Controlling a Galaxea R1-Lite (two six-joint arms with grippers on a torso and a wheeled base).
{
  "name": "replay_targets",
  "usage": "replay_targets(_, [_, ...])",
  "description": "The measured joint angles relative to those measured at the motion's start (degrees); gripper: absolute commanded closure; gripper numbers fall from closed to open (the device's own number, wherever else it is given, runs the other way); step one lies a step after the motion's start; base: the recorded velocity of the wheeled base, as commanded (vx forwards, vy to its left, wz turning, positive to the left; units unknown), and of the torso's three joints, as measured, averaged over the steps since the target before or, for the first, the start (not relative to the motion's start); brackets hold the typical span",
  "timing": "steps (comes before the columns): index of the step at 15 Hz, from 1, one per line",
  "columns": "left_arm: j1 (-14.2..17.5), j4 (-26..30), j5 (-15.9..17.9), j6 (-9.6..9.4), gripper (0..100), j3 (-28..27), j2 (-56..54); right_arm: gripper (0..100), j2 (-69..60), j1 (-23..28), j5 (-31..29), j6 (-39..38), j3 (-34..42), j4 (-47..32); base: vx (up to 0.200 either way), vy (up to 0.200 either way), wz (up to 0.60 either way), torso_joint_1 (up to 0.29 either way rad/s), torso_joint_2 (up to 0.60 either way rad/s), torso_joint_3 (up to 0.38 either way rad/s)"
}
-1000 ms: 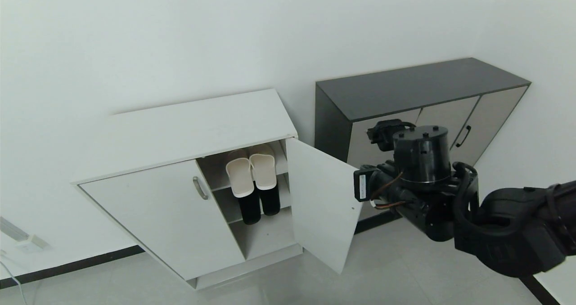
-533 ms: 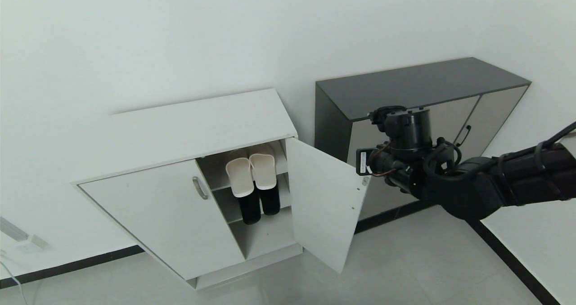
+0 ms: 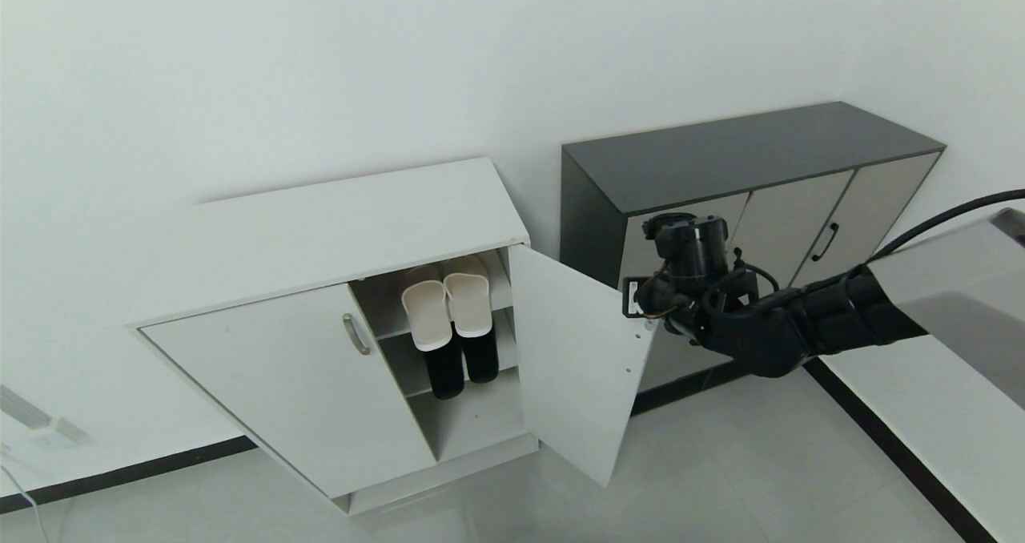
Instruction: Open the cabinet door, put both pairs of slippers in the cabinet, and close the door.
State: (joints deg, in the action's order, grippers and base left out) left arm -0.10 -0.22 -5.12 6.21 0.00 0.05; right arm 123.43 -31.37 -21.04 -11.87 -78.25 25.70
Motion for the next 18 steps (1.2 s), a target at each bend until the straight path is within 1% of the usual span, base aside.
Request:
replay_targets(4, [0.0, 0.0, 0.01, 0.02, 100, 0.0, 0.0, 100, 2.78, 0.61, 0.02, 0.0, -1.9, 0.93, 0.0, 0.0, 0.0, 0.0, 0.0, 0.0])
replay_targets(11, [0.02, -0.02, 0.04, 0.02, 100, 0.0, 0.0, 100, 3.58, 0.11, 0.0, 0.0, -1.49, 0.93, 0.0, 0.0, 0.0, 0.0, 0.0, 0.0])
replay_targets(15, [0.0, -0.02, 0.04, 0.0, 100, 0.0, 0.0, 100, 2.6, -1.93, 0.02, -0.11, 0.83, 0.93, 0.0, 0.0, 0.0, 0.0, 0.0, 0.0])
replay_targets(18, [0.02, -0.02, 0.04, -0.05, 100, 0.0, 0.0, 100, 0.57, -5.79, 0.05, -0.16, 4.02, 2.33, 0.0, 0.0, 0.0, 0.0, 0.0, 0.0])
